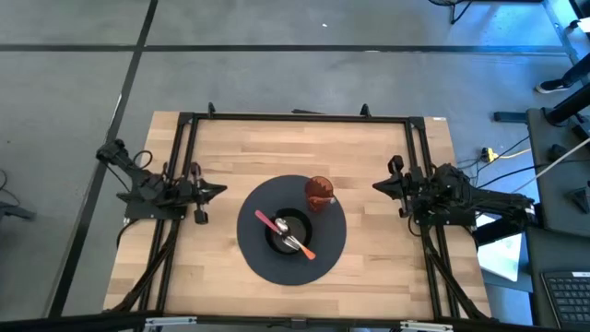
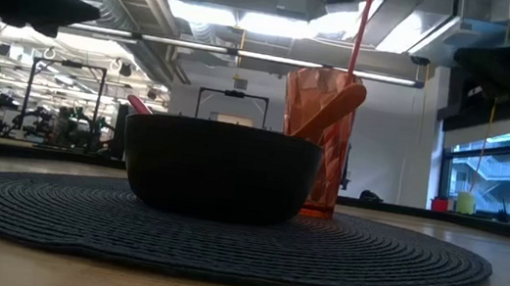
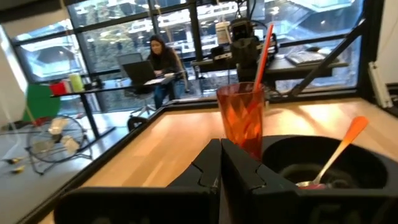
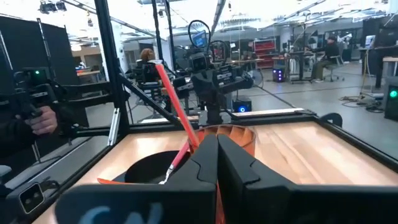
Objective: Pick & Place Utensil
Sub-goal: Return to Home Position
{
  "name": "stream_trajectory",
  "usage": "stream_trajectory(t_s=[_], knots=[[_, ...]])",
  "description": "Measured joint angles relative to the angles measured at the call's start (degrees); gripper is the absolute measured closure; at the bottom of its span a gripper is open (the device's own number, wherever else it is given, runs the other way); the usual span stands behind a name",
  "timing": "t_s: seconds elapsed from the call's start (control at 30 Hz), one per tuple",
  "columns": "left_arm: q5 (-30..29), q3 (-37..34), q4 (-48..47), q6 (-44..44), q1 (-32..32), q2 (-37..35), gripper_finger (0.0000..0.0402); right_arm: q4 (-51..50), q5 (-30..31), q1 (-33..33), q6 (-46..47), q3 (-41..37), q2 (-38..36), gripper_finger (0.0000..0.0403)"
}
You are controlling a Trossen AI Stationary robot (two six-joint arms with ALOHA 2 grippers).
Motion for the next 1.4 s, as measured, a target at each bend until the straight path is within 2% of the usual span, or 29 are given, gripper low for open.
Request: stream_trajectory(t_s=[0.2,0.63,1.4], knots=[[-6.41,0.00,-0.78,2.18,-2.50,0.00,0.0398,0.02,0.99,0.00,-1.39,0.00,0.00,0.0403],[-6.54,0.00,-0.85,2.13,-2.63,0.00,0.0398,1.65,3.98,-0.02,0.17,0.00,0.00,0.0373],[-6.45,0.00,-0.87,2.20,-2.63,0.00,0.0398,0.76,3.96,-0.02,0.36,0.00,0.00,0.0369]])
